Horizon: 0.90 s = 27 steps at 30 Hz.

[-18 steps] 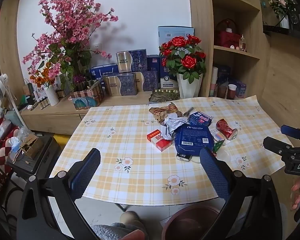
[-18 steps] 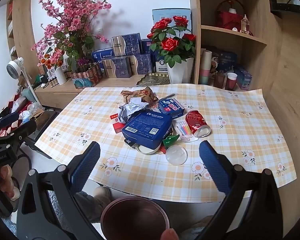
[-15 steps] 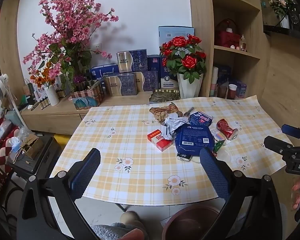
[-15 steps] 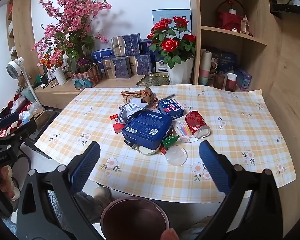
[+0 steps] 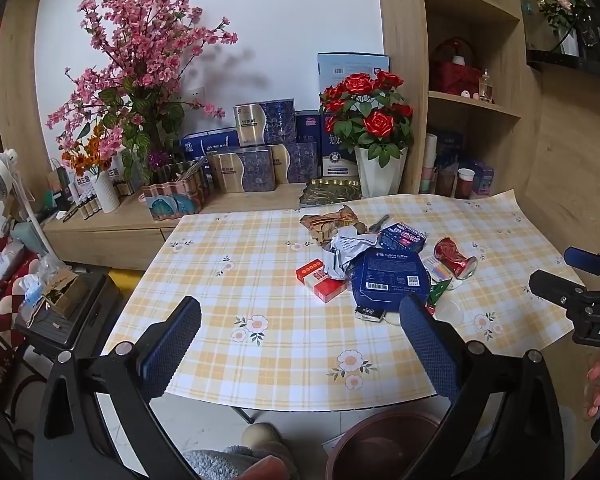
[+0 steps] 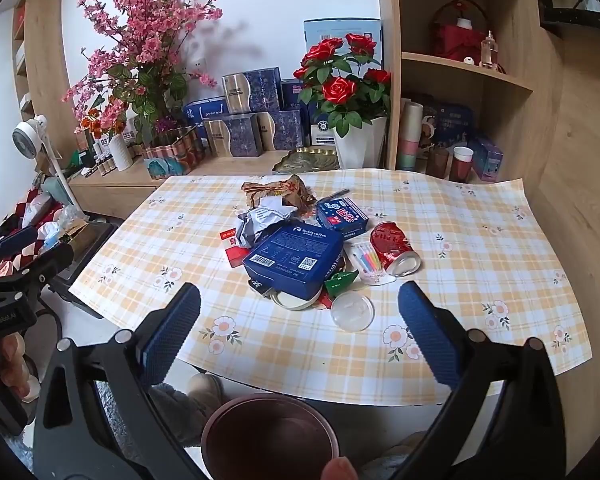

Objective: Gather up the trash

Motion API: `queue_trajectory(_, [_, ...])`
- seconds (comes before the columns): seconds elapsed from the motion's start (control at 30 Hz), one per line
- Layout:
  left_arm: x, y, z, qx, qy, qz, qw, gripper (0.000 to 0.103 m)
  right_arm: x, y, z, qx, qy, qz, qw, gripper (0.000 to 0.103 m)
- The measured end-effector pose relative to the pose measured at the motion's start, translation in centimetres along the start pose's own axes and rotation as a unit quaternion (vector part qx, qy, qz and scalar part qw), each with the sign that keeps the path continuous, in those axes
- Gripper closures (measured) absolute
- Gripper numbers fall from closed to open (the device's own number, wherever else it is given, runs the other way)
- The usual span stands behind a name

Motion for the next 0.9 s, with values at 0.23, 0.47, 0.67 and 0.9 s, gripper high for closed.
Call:
queue_trajectory(0.23, [-0.1,0.4,0.0,-0.001,0.0,0.0,1.0,0.006,-0.1,0.1,0.3,0.002,0.0,-0.001,1.0,0.005])
queue_trajectory(0.47, [0.1,0.7,-0.2,-0.003,-0.001,0.002,1.0,0.006,0.0,-0.1,0.3,0.004,0.004,-0.001,1.0,0.005])
queue_trajectory(0.67, [-0.2,1.6,-0.3,-0.001,0.001,0.001,1.0,0.006,0.1,0.0,0.2,0.006,0.004,-0.002,1.0,0.005])
queue_trajectory(0.9, [0.0,0.1,0.1,-0.002,0.002,0.001,1.0,0.006,0.0,-0.1,0.5,0.009,0.007,-0.003,1.0,0.005])
Point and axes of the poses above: each gripper's, at about its wrist camera, not at the fingertips, and z roughly the way its jaws point, y to its left, x to its underside, the point moved 1 cm from there along z, roughly the way its jaws point, and after that the axes turned 13 degrees about -x, right-handed, at the moved point
